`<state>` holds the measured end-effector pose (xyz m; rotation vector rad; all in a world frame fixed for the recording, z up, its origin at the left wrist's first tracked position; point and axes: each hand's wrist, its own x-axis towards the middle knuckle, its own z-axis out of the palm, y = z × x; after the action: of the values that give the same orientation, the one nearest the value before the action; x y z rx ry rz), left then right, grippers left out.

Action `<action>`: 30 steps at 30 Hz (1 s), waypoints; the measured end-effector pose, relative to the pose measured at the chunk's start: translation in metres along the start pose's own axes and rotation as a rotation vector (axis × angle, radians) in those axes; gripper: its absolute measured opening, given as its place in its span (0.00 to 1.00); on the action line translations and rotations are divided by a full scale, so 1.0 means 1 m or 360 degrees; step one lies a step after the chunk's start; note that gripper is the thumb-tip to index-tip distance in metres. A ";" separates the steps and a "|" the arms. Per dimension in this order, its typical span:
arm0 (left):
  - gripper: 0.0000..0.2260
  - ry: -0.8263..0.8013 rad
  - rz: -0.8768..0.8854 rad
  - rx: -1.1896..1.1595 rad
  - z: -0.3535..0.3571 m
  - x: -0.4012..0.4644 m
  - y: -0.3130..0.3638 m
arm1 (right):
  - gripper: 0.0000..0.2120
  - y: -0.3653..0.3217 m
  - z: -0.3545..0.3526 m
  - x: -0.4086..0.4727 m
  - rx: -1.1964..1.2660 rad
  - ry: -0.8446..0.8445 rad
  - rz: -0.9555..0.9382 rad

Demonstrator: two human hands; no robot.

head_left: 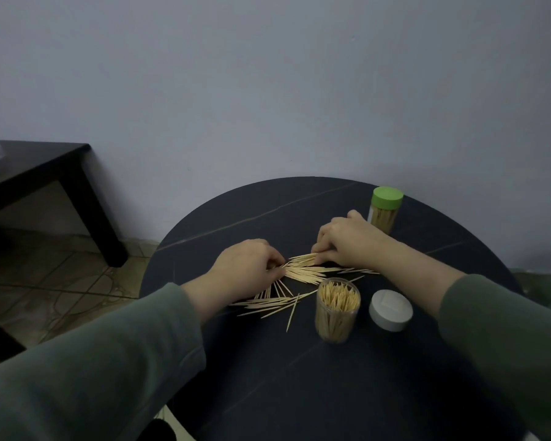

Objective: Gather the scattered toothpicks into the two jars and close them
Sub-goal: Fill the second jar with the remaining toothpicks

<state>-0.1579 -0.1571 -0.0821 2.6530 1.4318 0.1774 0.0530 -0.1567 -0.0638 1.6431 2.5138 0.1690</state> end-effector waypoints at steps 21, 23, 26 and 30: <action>0.16 0.0084 0.0243 0.0116 0.011 0.017 0.026 | 0.14 0.027 -0.003 -0.031 0.0195 0.0068 0.0135; 0.15 0.0087 0.0254 0.0135 0.011 0.019 0.029 | 0.14 0.028 -0.002 -0.034 0.0228 0.0075 0.0147; 0.14 0.0092 0.0273 0.0173 0.011 0.021 0.032 | 0.14 0.028 -0.002 -0.039 0.0283 0.0096 0.0164; 0.13 0.0143 0.0295 0.0202 0.010 0.020 0.035 | 0.13 0.029 -0.003 -0.048 0.0344 0.0133 0.0197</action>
<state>-0.1173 -0.1600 -0.0854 2.9165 1.2589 0.2331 0.0979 -0.1885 -0.0539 1.9120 2.5696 -0.0235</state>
